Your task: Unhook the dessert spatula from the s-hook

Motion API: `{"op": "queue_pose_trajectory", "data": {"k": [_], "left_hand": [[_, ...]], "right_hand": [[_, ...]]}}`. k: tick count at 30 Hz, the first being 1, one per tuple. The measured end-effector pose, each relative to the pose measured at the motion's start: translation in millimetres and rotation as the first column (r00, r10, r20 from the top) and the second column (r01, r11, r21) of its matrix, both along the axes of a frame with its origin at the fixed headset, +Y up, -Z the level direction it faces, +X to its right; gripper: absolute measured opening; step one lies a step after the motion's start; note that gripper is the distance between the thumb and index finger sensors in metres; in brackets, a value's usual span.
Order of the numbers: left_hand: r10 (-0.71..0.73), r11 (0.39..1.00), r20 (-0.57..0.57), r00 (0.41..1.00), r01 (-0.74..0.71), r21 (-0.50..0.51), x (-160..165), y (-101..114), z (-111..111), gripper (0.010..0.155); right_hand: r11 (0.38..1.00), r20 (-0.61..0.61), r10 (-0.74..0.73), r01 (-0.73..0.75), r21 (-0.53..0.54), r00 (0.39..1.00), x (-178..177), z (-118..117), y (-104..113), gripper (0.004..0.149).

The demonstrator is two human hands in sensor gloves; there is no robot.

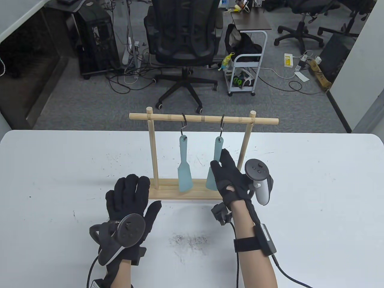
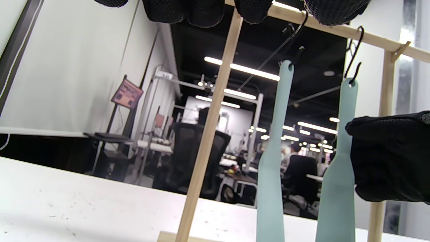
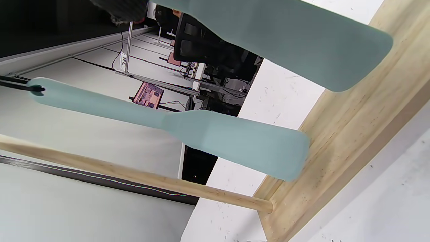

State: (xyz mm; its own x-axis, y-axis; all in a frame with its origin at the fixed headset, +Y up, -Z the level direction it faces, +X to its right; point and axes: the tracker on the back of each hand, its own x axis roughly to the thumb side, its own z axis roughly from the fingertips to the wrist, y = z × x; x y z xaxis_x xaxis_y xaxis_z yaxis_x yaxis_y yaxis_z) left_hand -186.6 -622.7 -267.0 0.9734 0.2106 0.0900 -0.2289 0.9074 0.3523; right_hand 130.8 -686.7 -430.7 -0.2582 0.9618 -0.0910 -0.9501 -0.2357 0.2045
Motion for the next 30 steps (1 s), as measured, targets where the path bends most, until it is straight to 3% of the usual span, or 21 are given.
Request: {"op": "queue_pose_trajectory", "data": {"k": [14,30], "left_hand": [[-0.01,1.0,-0.005,1.0,0.01,-0.005,1.4,0.3,-0.2,0.077],[-0.007,1.0,-0.002,1.0,0.007,-0.022,1.4,-0.6,-1.5,0.077]], "right_hand": [[0.997,-0.036,-0.058,0.057,-0.047,0.998,0.9,-7.1,-9.7,0.059],[0.998,-0.077,-0.056,0.054,-0.023,0.995,5.3,4.6,-6.9,0.055]]}}
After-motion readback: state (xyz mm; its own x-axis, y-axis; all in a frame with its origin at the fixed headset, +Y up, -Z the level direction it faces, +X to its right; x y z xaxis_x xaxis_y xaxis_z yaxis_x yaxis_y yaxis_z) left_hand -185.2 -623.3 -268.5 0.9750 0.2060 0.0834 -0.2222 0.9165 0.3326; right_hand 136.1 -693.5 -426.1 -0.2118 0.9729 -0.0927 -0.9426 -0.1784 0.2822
